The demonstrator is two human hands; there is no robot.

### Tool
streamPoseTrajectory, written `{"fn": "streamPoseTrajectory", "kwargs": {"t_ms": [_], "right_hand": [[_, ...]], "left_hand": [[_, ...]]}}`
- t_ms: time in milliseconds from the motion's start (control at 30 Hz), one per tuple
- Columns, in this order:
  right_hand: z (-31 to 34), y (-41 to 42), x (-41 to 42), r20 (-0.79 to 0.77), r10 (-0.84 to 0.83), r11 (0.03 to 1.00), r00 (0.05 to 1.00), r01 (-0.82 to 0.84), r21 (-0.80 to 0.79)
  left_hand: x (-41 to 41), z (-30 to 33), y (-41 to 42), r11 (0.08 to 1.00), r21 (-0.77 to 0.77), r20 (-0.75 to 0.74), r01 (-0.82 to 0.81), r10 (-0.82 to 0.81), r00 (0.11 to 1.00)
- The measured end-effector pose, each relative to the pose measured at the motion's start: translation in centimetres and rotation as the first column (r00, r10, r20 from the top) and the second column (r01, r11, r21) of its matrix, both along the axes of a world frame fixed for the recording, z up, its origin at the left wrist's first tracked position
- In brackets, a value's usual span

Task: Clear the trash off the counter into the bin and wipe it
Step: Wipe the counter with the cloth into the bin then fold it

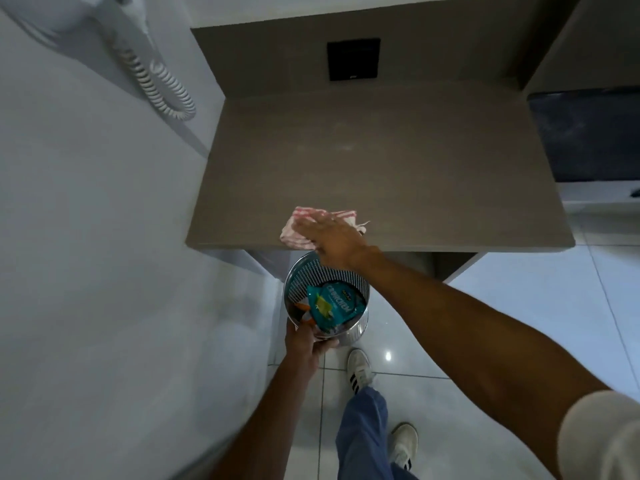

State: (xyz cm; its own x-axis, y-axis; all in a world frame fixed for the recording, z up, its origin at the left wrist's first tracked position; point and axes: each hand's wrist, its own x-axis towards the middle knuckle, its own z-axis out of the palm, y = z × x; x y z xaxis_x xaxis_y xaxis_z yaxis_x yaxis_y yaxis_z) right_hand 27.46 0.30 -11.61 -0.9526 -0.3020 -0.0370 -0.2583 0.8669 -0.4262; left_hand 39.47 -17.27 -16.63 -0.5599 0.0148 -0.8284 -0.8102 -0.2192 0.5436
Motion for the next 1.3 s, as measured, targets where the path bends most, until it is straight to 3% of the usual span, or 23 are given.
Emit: {"fn": "streamPoseTrajectory", "kwargs": {"t_ms": [200,333,400,467,567,633,700,767,833,867,933,1000,1067,1133,1167,1200,1267,1300], "right_hand": [[-0.5,0.6,4.6,-0.066,0.149,0.988,0.987,-0.15,-0.015],[-1.5,2.2,8.9,0.109,0.176,0.984,0.978,-0.177,0.001],[-1.2,3.3,11.0,0.185,0.072,0.995,0.98,-0.058,-0.083],[0.3,4.6,12.0,0.165,-0.102,0.955,0.981,0.143,-0.261],[4.1,7.4,11.8,0.155,-0.425,0.727,0.892,0.438,-0.529],[6.3,10.5,11.1,0.315,-0.577,0.44,0.754,0.612,-0.658],[7.7,14.8,10.4,0.466,-0.672,0.117,0.576,0.703,-0.701],[8.1,19.6,9.7,0.562,-0.72,-0.143,0.407,0.705,-0.695],[7.6,23.7,9.2,0.636,-0.72,-0.268,0.277,0.735,-0.623],[7.1,25.2,9.1,0.641,-0.734,-0.239,0.224,0.798,-0.553],[5.9,27.2,9.3,0.541,-0.829,-0.025,0.142,0.957,-0.289],[5.0,27.5,10.4,0.246,-0.957,0.144,0.156,0.987,-0.065],[4.2,26.3,12.4,-0.086,-0.96,0.275,0.265,0.952,-0.136],[2.9,23.8,15.4,-0.295,-0.797,0.585,0.527,0.794,-0.163],[1.3,22.6,17.1,-0.337,-0.659,0.739,0.672,0.662,-0.125],[-0.3,21.5,18.9,-0.308,-0.557,0.825,0.771,0.556,-0.102],[-4.2,20.2,21.3,-0.111,-0.572,0.819,0.813,0.559,-0.13],[-6.4,20.0,21.8,0.039,-0.67,0.73,0.741,0.668,-0.146]], "left_hand": [[-1.5,1.4,1.5,0.998,-0.056,0.004,-0.027,0.027,1.0],[-1.1,2.1,2.6,0.999,-0.038,0.007,-0.008,0.008,1.0],[-0.7,2.2,3.2,1.0,-0.016,0.004,0.007,-0.007,1.0],[-0.2,2.3,4.0,1.0,-0.012,0.006,0.02,-0.02,1.0],[0.7,2.5,5.4,0.996,-0.007,0.003,0.086,-0.086,0.996],[1.0,2.2,6.5,0.994,0.007,0.018,0.113,-0.113,0.993],[1.2,1.8,7.8,0.991,0.024,0.037,0.132,-0.132,0.991],[1.5,1.5,9.3,0.985,0.045,0.052,0.165,-0.168,0.984],[1.7,1.3,10.7,0.981,0.063,0.071,0.186,-0.19,0.979],[1.9,1.3,11.3,0.978,0.074,0.077,0.193,-0.199,0.977],[1.9,1.3,12.7,0.974,0.078,0.095,0.213,-0.22,0.971],[1.7,1.1,14.0,0.967,0.068,0.105,0.244,-0.25,0.963],[1.6,1.1,15.0,0.963,0.074,0.127,0.258,-0.266,0.956],[1.4,0.6,16.0,0.963,0.068,0.156,0.261,-0.269,0.95],[1.2,0.1,16.5,0.962,0.064,0.161,0.265,-0.272,0.949],[1.0,-0.2,17.1,0.96,0.06,0.156,0.273,-0.28,0.947],[0.5,-1.9,18.4,0.95,0.036,0.146,0.31,-0.312,0.939],[0.3,-3.1,19.1,0.941,0.009,0.145,0.339,-0.337,0.93]]}}
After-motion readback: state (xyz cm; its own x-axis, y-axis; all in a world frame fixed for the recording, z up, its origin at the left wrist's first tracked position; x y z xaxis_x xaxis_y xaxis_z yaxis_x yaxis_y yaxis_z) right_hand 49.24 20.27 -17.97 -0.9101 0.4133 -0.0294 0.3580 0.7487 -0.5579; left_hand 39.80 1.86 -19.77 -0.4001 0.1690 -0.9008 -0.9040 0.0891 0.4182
